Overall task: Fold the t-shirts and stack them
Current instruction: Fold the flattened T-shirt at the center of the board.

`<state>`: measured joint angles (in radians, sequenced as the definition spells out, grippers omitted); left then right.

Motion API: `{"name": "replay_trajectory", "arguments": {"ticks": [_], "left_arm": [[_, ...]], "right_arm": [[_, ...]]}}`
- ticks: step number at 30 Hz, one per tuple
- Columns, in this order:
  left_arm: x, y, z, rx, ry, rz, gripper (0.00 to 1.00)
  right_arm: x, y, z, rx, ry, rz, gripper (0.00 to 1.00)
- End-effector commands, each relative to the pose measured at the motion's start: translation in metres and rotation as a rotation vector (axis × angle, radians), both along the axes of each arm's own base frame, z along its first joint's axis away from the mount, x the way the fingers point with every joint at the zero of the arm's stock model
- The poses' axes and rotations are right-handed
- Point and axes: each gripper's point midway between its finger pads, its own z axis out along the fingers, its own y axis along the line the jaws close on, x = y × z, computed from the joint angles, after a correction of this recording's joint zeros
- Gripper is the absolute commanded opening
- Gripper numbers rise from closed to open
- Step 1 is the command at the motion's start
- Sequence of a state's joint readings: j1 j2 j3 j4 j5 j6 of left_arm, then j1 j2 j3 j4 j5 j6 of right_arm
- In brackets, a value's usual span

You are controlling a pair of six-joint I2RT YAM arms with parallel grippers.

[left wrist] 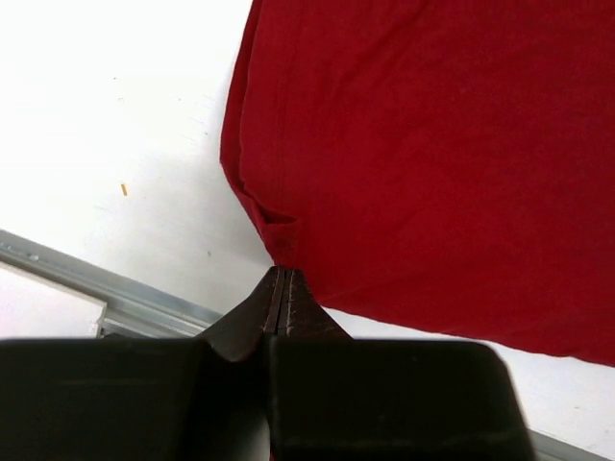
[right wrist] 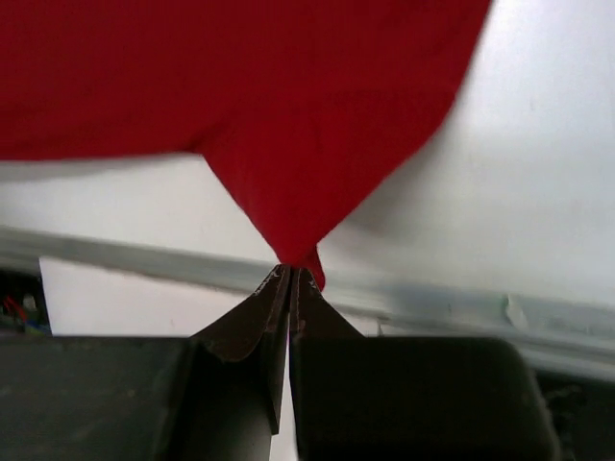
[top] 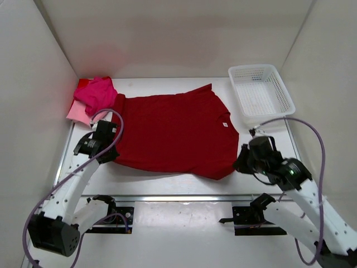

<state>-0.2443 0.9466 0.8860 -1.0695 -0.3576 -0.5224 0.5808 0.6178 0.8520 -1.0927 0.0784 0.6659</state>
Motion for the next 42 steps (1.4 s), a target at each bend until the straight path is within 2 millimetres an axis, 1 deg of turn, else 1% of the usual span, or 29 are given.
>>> {"name": "replay_trajectory", "arguments": {"ticks": [1,2,3,4,5,6,7,8,9,10,12,15,17,19,22,23,24,25,26,27,28,30,35,36,37,38,39,41,42], "left_arm": [[0.03,-0.007,0.024,-0.033,-0.063,0.022,0.0],[0.04,-0.006,0.032,-0.019,-0.072,0.029,0.0],[0.048,-0.005,0.035,0.0,-0.072,0.037,0.0],[0.052,-0.003,0.036,0.01,-0.075,0.047,0.0],[0.057,-0.002,0.035,0.015,-0.066,0.056,0.0],[0.063,-0.002,0.033,0.027,-0.06,0.06,0.0],[0.068,-0.002,0.035,0.033,-0.072,0.065,0.0],[0.071,-0.001,0.033,0.03,-0.065,0.07,0.0],[0.076,0.0,0.031,0.026,-0.058,0.08,0.0],[0.082,-0.003,0.033,0.028,-0.07,0.07,0.0],[0.096,-0.006,0.047,0.034,-0.103,0.066,0.0],[0.114,-0.011,0.059,0.016,-0.131,0.062,0.0],[0.12,-0.012,0.055,-0.005,-0.122,0.07,0.0],[0.122,-0.007,0.04,-0.005,-0.082,0.086,0.0],[0.127,-0.005,0.037,0.003,-0.078,0.093,0.0],[0.127,-0.003,0.033,0.016,-0.059,0.089,0.0],[0.128,-0.003,0.032,0.014,-0.063,0.098,0.0],[0.128,0.0,0.03,0.017,-0.06,0.104,0.0],[0.129,0.005,0.027,0.017,-0.057,0.12,0.0],[0.131,0.003,0.023,0.019,-0.047,0.116,0.0],[0.133,0.005,0.02,0.02,-0.039,0.118,0.0],[0.137,0.007,0.014,0.017,-0.032,0.127,0.0],[0.146,0.014,-0.002,0.011,0.007,0.154,0.0],[0.147,0.016,-0.004,0.016,0.013,0.153,0.0],[0.148,0.015,-0.005,0.016,0.01,0.153,0.0],[0.15,0.016,-0.007,0.02,0.017,0.157,0.0],[0.152,0.016,-0.011,0.017,0.025,0.158,0.0],[0.154,0.019,-0.015,0.015,0.035,0.169,0.0],[0.158,0.022,-0.015,0.012,0.026,0.179,0.0]], "right_arm": [[0.07,0.016,0.038,-0.006,-0.185,-0.056,0.0],[0.085,0.011,0.034,0.01,-0.155,-0.046,0.0],[0.111,-0.011,0.037,0.025,-0.194,-0.112,0.0],[0.121,-0.007,0.045,0.109,-0.224,-0.07,0.0],[0.132,-0.03,0.045,0.136,-0.233,-0.119,0.0],[0.141,-0.035,0.045,0.136,-0.242,-0.126,0.0],[0.15,-0.042,0.041,0.047,-0.247,-0.134,0.0],[0.158,-0.044,0.053,0.014,-0.276,-0.139,0.0],[0.166,-0.039,0.054,0.013,-0.269,-0.12,0.0],[0.176,-0.041,0.056,0.015,-0.278,-0.119,0.0],[0.187,-0.031,0.062,0.048,-0.297,-0.086,0.0],[0.205,-0.026,0.064,0.001,-0.305,-0.057,0.0],[0.217,-0.023,0.062,-0.006,-0.308,-0.044,0.0],[0.23,-0.023,0.065,-0.027,-0.317,-0.035,0.0],[0.247,-0.015,0.064,-0.037,-0.316,-0.008,0.0],[0.253,-0.014,0.059,-0.042,-0.309,0.002,0.0],[0.257,-0.011,0.06,-0.038,-0.315,0.007,0.0],[0.26,-0.006,0.05,-0.04,-0.293,0.021,0.0],[0.265,-0.007,0.048,-0.044,-0.291,0.021,0.01],[0.27,-0.007,0.041,-0.048,-0.277,0.02,0.0],[0.273,-0.005,0.043,-0.035,-0.285,0.028,0.0],[0.28,-0.006,0.037,-0.034,-0.272,0.03,0.0],[0.306,0.0,0.043,-0.042,-0.299,0.046,0.0],[0.312,0.005,0.04,-0.041,-0.296,0.053,0.0],[0.316,0.006,0.033,-0.047,-0.281,0.056,0.0],[0.32,0.006,0.04,-0.061,-0.301,0.056,0.01],[0.327,0.005,0.04,-0.066,-0.302,0.051,0.0],[0.337,0.007,0.038,-0.063,-0.303,0.061,0.0],[0.342,0.009,0.035,-0.065,-0.299,0.062,0.01]]}}
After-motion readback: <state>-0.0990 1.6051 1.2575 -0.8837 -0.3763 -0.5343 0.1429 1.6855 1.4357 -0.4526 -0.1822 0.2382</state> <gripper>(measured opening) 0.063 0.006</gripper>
